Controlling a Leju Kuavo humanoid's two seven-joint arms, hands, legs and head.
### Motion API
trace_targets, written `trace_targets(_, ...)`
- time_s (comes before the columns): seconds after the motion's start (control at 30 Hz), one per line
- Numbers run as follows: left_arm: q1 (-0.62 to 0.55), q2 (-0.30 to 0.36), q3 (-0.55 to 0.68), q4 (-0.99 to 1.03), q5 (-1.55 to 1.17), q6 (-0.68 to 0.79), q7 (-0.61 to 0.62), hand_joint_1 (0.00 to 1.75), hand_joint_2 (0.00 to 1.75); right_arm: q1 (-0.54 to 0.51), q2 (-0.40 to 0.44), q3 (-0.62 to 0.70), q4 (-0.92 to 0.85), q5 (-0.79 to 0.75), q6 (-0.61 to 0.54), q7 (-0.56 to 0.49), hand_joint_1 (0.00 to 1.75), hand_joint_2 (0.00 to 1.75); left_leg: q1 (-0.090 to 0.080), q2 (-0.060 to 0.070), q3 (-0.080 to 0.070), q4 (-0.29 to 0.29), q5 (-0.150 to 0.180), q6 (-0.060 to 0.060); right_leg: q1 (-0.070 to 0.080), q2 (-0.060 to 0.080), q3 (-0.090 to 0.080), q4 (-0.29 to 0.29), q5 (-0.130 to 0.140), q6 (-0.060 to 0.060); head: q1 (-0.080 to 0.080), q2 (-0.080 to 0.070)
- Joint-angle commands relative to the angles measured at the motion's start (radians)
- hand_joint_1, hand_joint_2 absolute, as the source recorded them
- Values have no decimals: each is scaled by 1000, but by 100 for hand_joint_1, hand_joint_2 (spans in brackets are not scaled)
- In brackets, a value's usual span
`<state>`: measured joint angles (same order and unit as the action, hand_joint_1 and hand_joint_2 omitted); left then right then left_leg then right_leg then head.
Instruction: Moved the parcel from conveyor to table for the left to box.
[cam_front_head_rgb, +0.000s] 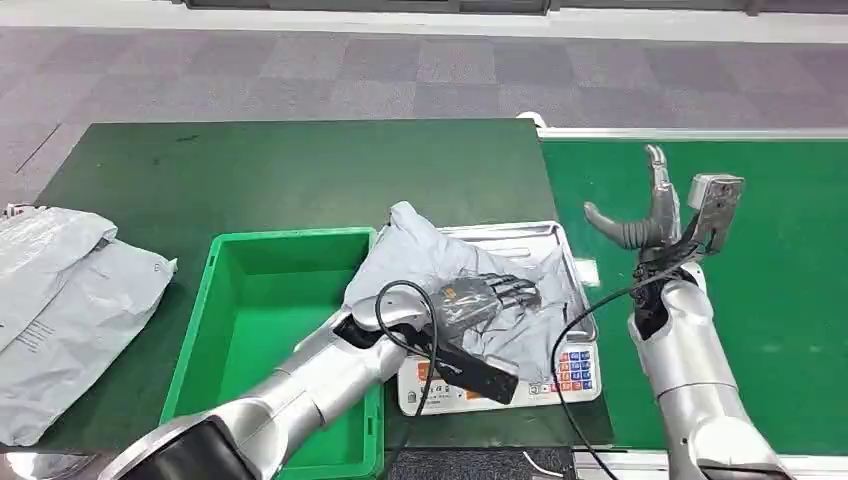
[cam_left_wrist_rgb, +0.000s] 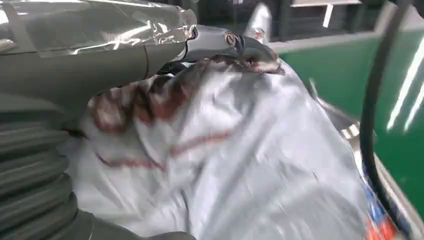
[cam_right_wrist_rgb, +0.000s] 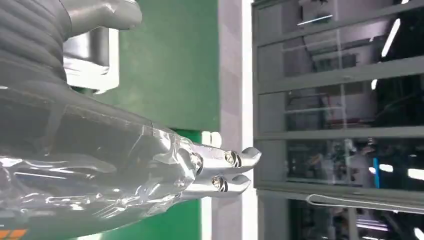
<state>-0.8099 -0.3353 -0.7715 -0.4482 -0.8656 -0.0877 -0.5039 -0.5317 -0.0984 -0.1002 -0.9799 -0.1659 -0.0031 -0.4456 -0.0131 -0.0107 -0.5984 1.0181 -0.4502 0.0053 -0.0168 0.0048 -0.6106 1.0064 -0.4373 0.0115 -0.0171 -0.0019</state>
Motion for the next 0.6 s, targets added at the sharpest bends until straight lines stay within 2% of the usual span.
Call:
trace_targets(0.03, 0, -2, -238, -3, -42, -11, -2, 168, 175, 64, -22, -90, -74, -16, 22, 33, 0, 175, 0, 0, 2, -1, 0, -1, 1, -1, 2, -1, -1, -1, 0, 0)
trace_targets(0.07, 3, 1, -261, -4, -65, -4, 7, 175, 175, 75, -26, -93, -84, -21, 28, 36, 0, 175, 1, -1, 2, -1, -1, -2, 1, -2, 3, -1, -1, -1, 0, 0)
trace_targets(0.23, 50, 8, -362, 38, -201, 63, 143, 175, 175, 173, -45, -98, -163, -41, 73, 51, 0, 175, 1, -3, 6, -5, 0, -2, 1, -5, 8, -5, -1, -1, 0, 0)
trace_targets(0.37, 14, 4, -355, 72, -216, 97, 205, 175, 175, 150, -75, -69, -119, -56, 93, 52, 0, 175, 1, 1, 3, -2, -1, -1, 1, 0, 4, -2, -1, 0, 0, 0)
trace_targets(0.5, -14, -5, -295, 63, -189, 195, 252, 175, 175, 99, -62, -43, -81, -57, 89, 48, 0, 175, 1, 4, 4, -2, -1, -1, 1, 2, 4, -2, 1, -1, 0, 0)
trace_targets(0.6, -21, -14, -307, 55, -231, 244, 321, 175, 175, 124, -57, -45, -118, -60, 81, 51, 0, 175, 1, 6, 4, -1, -1, -1, 1, 3, 3, -2, 2, -1, 0, 0)
